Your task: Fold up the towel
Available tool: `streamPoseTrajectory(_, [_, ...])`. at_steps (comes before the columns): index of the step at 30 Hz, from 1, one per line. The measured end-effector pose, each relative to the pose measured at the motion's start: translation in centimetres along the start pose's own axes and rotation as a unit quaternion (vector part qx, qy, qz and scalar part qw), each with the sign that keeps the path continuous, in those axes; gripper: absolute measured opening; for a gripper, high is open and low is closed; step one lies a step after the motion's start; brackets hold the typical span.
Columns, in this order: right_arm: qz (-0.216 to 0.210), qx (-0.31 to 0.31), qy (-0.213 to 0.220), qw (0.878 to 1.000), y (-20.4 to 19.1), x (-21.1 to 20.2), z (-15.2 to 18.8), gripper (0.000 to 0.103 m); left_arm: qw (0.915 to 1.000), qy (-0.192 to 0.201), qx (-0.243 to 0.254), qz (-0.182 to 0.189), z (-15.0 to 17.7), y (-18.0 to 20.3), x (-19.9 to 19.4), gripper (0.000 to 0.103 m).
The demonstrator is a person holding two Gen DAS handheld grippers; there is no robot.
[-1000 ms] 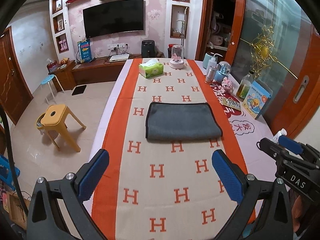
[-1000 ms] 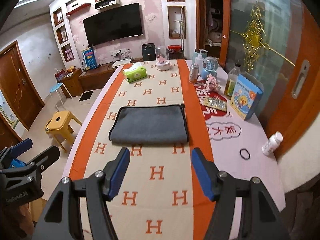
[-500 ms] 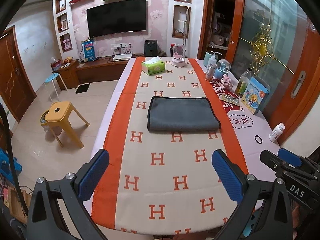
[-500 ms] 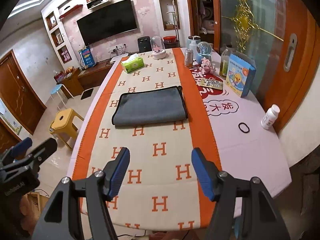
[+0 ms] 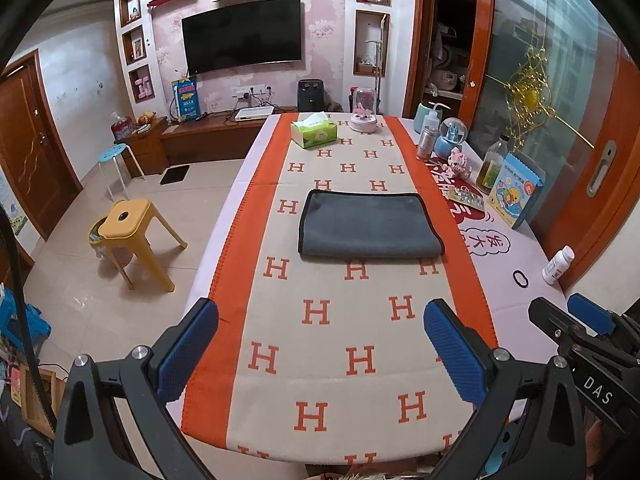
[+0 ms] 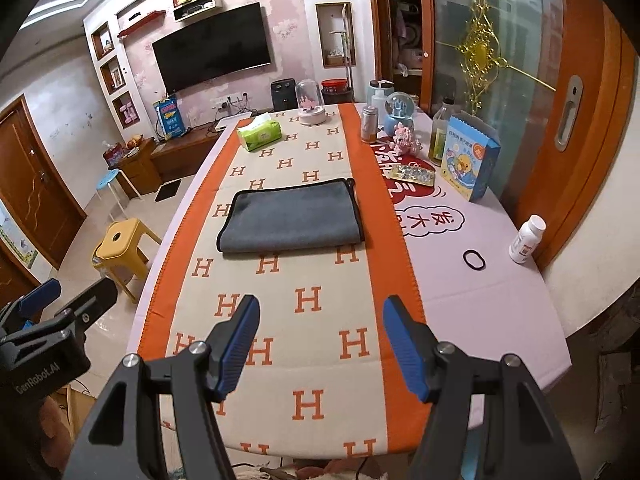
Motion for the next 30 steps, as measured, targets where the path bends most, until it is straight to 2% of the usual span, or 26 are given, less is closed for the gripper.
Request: streamPoseTrajectory(30, [-0.007,-0.004,-0.002,1.0,-0.1,0.0,0.4,0.064,1.0,-0.01,0.0,-0.003,1.3,0.4,0.0,0.102])
Point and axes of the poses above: each gripper's, at about its wrist camera, not at the fingertips, and x roughly the way its jaws point, y to its right, z to its underside, the point moved 9 cm from there along x, roughly the way its jaws point, and after that the axes turned 15 degrees about z, right-handed, at the moved point
